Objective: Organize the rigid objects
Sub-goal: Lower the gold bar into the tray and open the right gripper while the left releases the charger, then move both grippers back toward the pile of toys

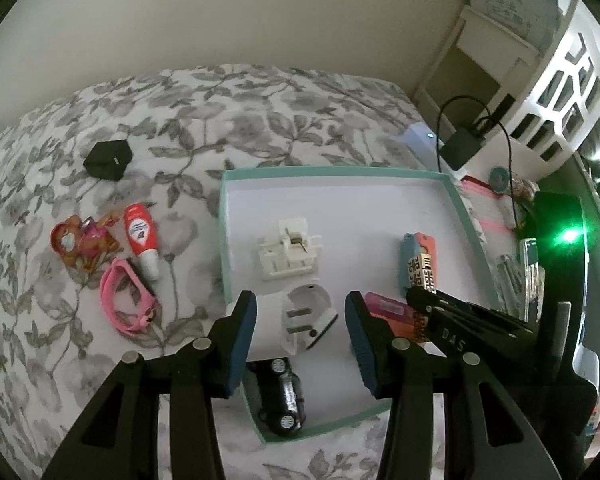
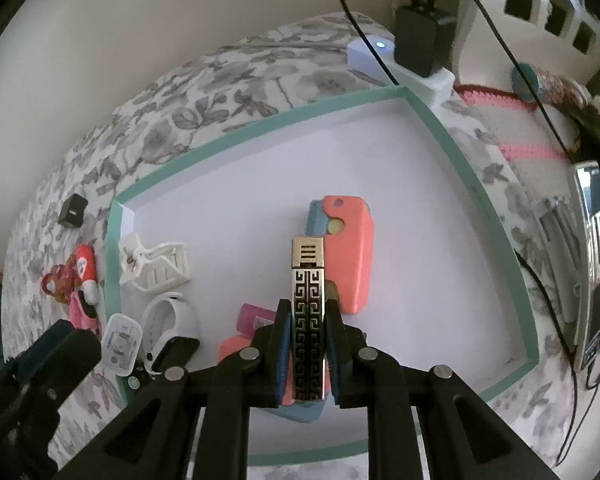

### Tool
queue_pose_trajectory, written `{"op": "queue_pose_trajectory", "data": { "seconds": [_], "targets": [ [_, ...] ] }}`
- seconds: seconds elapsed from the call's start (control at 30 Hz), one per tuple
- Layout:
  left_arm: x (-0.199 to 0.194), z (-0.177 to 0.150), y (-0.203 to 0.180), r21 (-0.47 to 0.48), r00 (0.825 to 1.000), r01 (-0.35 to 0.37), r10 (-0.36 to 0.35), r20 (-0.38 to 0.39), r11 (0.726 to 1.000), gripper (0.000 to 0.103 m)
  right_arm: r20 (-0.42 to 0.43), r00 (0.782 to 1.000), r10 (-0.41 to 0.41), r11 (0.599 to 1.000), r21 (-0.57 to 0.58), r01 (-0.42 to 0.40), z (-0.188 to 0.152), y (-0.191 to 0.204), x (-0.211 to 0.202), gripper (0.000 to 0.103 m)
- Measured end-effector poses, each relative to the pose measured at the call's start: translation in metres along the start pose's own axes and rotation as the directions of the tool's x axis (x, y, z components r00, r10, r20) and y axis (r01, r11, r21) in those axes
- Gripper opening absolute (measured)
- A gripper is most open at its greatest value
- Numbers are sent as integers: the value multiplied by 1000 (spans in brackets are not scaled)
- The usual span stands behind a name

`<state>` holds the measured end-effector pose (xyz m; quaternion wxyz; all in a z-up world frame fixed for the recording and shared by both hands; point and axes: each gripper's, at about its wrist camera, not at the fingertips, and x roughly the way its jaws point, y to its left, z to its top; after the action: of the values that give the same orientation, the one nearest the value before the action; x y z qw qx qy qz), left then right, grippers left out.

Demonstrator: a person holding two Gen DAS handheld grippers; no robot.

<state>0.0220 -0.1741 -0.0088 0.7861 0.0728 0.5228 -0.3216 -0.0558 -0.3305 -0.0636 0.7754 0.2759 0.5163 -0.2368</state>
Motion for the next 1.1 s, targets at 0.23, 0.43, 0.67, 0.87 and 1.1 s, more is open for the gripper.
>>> {"op": "queue_pose_trajectory", "data": {
  "seconds": [0.23,0.43,0.67,0.87,1.1],
  "targets": [
    [-4,3,4,-16,1000,-22,22,3,1000,52,45,999,-30,999,-9,31,1,4,-10,28],
    [-11,8,18,-51,998,-52,53,19,997,58,102,995,-21,999,-35,25,1,15,-23,36],
    [-11,12,59,-169,988,-149,152,6,974,87,145,989,-12,989,-141,33,-5,46,-24,73],
    [-13,11,93,-251,979,-197,202,-6,948,88,164,986,13,978,-209,22,-10,65,-24,84],
    [-16,13,117,-283,970,-227,241,15,932,97,176,984,14,971,-239,29,-12,73,-24,97]
  ]
}}
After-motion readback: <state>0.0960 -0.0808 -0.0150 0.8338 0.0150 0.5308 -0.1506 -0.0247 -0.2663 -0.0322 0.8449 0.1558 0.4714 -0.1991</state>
